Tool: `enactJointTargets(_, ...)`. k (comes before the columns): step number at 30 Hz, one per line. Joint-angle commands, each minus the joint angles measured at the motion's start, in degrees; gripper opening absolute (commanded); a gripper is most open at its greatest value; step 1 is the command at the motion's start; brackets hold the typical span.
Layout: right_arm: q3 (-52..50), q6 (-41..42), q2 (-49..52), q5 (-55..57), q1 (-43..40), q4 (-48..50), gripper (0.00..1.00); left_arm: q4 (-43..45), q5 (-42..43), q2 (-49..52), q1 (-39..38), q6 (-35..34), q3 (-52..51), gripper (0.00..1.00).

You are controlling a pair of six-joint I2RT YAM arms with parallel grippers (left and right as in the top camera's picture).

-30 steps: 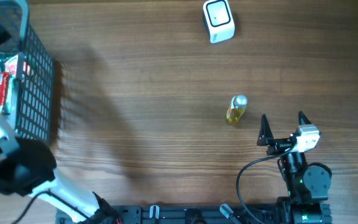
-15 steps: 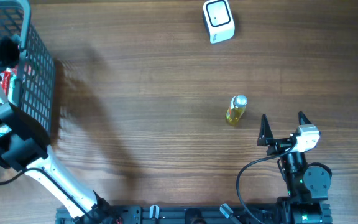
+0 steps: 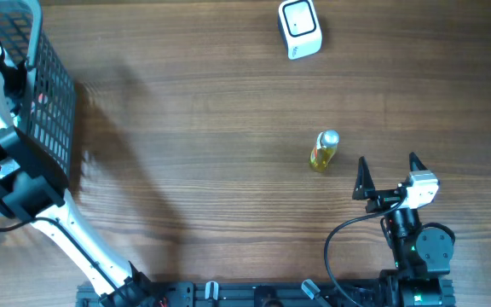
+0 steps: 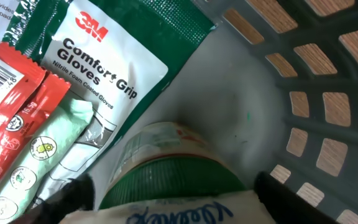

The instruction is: Scan the item barcode

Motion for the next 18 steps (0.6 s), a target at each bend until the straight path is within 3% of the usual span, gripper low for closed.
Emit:
enactJointTargets(1,-0.1,-0.8,0.1,-0.5,-0.1,0.2,1.00,0.1,1.1,1.0,-0.2,0.3,-0.5,0.54)
enactJointTargets(4,-0.1,-0.8,0.1,-0.5,-0.1,0.2,1.00,0.1,1.1,0.4,-0.1,0.3,-0.5,0.45)
enactJointTargets(9,-0.1,-0.8,0.1,-0.5,-0.1,0.2,1.00,0.4,1.1,-7.3,0.4,0.3,1.1,0.43)
enactJointTargets(15,-0.1,-0.8,0.1,-0.5,-0.1,0.2,1.00,4.1,1.1,-29.4,1.2,-0.3,1.3,0.42)
enactJointTargets(18,-0.1,-0.8,0.1,-0.5,-0.1,0.2,1.00,4.5,5.2,-38.7,1.1,-4.6,1.3,0.43)
